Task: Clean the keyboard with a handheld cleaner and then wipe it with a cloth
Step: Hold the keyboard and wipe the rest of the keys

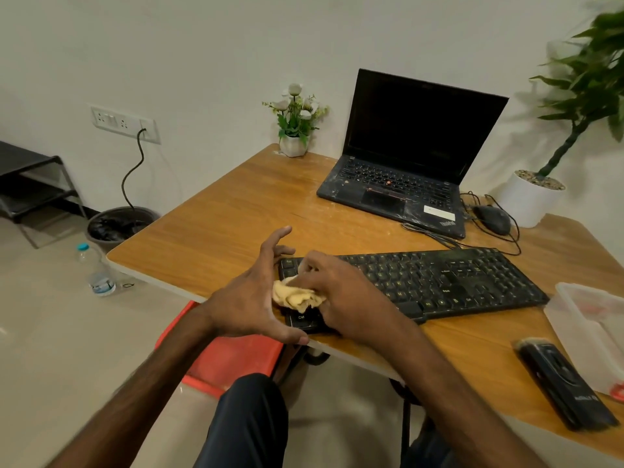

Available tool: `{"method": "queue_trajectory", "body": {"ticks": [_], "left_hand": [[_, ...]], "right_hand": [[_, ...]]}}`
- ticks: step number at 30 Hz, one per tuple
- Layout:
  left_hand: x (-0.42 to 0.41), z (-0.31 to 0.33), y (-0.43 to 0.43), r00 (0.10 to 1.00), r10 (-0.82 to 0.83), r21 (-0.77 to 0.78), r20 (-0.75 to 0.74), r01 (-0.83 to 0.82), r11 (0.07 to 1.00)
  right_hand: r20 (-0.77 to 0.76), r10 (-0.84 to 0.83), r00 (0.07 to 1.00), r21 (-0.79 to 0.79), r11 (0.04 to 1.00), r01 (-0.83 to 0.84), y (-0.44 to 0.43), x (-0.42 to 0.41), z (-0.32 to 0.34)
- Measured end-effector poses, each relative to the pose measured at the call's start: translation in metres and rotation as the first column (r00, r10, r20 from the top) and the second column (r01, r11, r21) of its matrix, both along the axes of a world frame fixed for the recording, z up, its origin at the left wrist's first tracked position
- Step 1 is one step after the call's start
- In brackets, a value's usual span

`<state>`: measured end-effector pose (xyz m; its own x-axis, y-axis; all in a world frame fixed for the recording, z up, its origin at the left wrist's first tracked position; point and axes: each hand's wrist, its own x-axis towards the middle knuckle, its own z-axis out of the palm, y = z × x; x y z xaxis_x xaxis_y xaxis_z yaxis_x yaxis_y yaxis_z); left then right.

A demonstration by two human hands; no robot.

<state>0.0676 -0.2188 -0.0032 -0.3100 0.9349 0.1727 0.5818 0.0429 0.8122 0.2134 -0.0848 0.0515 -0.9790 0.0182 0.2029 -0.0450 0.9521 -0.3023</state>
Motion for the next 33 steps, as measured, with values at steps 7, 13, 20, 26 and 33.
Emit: {"method": "queue_trajectory", "body": {"ticks": [7, 13, 20, 26, 33], "left_hand": [[0.0, -0.001, 0.001, 0.999, -0.015, -0.011, -0.034, 0.014, 1.0], [0.0, -0.002, -0.002, 1.0, -0.001, -0.012, -0.02, 0.001, 1.0], [-0.003, -0.005, 0.0, 0.995, 0.007, -0.024, -0.098, -0.01, 1.0], [-0.002, -0.005, 0.001, 0.995, 0.015, -0.02, -0.097, -0.017, 1.0], [-0.004, -0.004, -0.002, 0.995, 0.017, -0.015, -0.1, -0.019, 1.0]], "right_hand": [[-0.107, 0.022, 0.994, 0.184, 0.983, -0.001, 0.0, 0.026, -0.012], [-0.149, -0.206, 0.967, 0.247, 0.939, 0.238, 0.0, -0.037, -0.004], [-0.107, -0.457, 0.883, 0.177, 0.865, 0.469, 0.073, 0.0, 0.004], [-0.066, -0.458, 0.887, 0.095, 0.882, 0.462, 0.05, -0.007, 0.001], [-0.125, -0.428, 0.895, 0.119, 0.889, 0.442, 0.062, 0.006, -0.003]]}}
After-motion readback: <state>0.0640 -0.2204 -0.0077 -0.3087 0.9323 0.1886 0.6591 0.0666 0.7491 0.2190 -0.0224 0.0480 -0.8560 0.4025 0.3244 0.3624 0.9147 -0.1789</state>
